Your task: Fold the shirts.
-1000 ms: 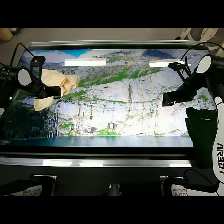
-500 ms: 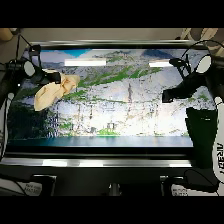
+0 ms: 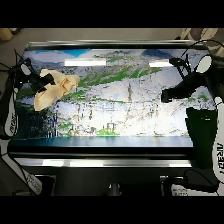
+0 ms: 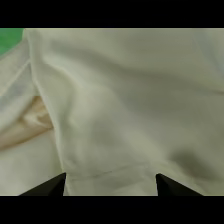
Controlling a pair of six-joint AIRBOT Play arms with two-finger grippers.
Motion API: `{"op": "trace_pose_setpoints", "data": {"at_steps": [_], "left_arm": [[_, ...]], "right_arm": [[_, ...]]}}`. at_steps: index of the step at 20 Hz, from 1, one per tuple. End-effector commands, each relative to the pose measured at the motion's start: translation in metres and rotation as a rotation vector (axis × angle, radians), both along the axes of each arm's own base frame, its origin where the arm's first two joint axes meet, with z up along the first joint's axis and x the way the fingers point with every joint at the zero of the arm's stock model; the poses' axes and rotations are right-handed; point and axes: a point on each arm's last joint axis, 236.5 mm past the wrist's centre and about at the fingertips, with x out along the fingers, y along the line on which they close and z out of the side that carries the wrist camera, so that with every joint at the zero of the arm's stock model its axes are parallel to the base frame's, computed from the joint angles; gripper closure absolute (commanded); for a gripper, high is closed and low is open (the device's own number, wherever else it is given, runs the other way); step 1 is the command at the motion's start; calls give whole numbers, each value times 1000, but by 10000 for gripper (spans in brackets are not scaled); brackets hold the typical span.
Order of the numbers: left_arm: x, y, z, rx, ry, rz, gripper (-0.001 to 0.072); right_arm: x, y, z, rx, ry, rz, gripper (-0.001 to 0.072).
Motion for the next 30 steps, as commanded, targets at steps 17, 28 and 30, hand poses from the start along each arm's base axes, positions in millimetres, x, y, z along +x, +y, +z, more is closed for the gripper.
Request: {"op": "trace_pose_setpoints", "data": {"at_steps": [17,28,30], "left_arm": [[12,-90,246,-45,-569,-359,687],[-265,-255,520,-33,-1123,-796,687],[-266,-281,473,-83,-983,-868,687]], "right_arm": [[37,-3,50,-32,-233,55,43],[-104,-18,347,-155,-963,9,40],[-130,-17,337,-158,-902,19,40]]}}
